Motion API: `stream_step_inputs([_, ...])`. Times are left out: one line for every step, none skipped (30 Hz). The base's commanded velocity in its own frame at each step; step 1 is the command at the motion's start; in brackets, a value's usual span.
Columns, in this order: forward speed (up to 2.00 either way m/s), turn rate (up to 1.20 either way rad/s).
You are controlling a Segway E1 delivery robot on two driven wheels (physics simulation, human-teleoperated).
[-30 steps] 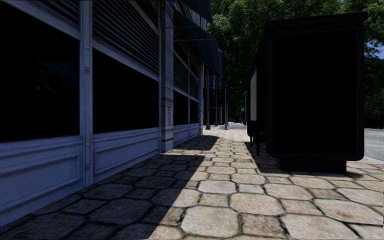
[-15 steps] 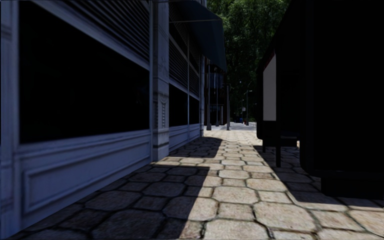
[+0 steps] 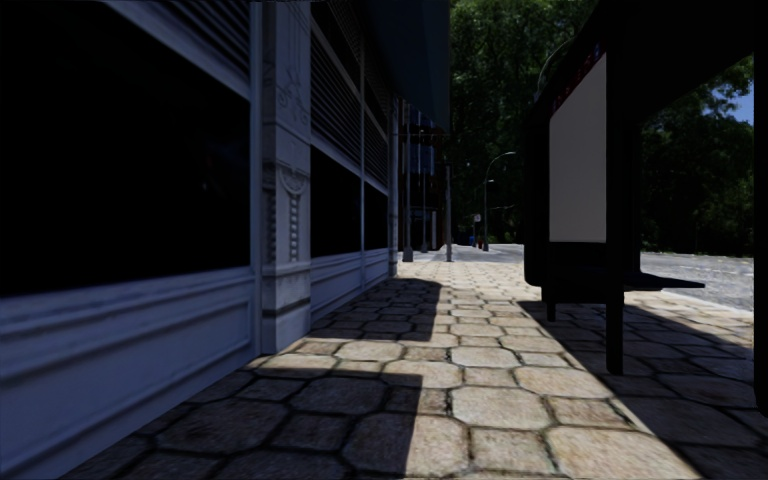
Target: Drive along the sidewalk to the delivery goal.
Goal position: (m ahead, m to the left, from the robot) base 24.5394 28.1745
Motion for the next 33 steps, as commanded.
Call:
stream_step_inputs([2.0, -0.29])
stream_step_inputs([2.0, -0.29])
stream_step_inputs([2.0, -0.29])
stream_step_inputs([2.0, -0.29])
stream_step_inputs([2.0, -0.29])
stream_step_inputs([2.0, -0.29])
stream_step_inputs([2.0, -0.3])
stream_step_inputs([2.0, -0.3])
stream_step_inputs([2.0, -0.3])
stream_step_inputs([2.0, -0.3])
stream_step_inputs([2.0, -0.3])
stream_step_inputs([2.0, -0.3])
stream_step_inputs([2.0, -0.3])
stream_step_inputs([2.0, -0.3])
stream_step_inputs([2.0, -0.3])
stream_step_inputs([2.0, -0.3])
stream_step_inputs([2.0, -0.3])
stream_step_inputs([2.0, -0.3])
stream_step_inputs([2.0, -0.3])
stream_step_inputs([2.0, -0.3])
stream_step_inputs([2.0, -0.3])
stream_step_inputs([2.0, -0.3])
stream_step_inputs([2.0, -0.3])
stream_step_inputs([2.0, -0.3])
stream_step_inputs([2.0, -0.3])
stream_step_inputs([2.0, -0.3])
stream_step_inputs([2.0, -0.3])
stream_step_inputs([2.0, -0.3])
stream_step_inputs([2.0, -0.3])
stream_step_inputs([2.0, -0.3])
stream_step_inputs([2.0, -0.3])
stream_step_inputs([2.0, -0.15])
stream_step_inputs([2.0, -0.15])
